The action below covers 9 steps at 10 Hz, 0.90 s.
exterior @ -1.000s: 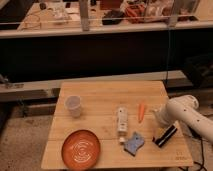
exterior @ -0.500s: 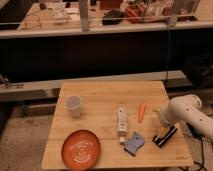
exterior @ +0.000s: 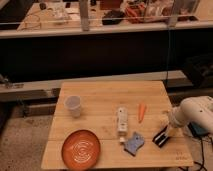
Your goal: Push the eraser across the table
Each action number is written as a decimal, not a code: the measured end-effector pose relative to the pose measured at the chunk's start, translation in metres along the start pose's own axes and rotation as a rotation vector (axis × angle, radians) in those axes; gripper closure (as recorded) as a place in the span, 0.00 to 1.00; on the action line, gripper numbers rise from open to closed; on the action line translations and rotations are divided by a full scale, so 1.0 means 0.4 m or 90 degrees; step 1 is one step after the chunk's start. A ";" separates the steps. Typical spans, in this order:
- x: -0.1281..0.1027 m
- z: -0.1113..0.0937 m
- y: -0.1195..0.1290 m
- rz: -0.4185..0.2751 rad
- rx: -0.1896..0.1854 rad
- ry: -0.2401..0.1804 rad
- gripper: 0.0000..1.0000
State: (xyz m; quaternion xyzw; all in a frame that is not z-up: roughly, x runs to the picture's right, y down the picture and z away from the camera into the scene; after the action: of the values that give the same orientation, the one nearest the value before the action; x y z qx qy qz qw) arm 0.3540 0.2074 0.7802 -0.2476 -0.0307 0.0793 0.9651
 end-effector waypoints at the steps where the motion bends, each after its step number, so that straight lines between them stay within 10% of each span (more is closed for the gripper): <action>1: 0.024 -0.010 0.002 0.017 0.001 0.022 0.61; 5: 0.152 -0.030 0.013 0.112 -0.008 0.088 0.97; 9: 0.153 0.042 0.069 0.141 -0.057 0.061 1.00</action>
State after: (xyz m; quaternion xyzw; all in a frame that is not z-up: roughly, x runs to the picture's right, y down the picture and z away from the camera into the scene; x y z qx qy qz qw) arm 0.4089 0.2494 0.7826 -0.2959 0.0398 0.1718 0.9388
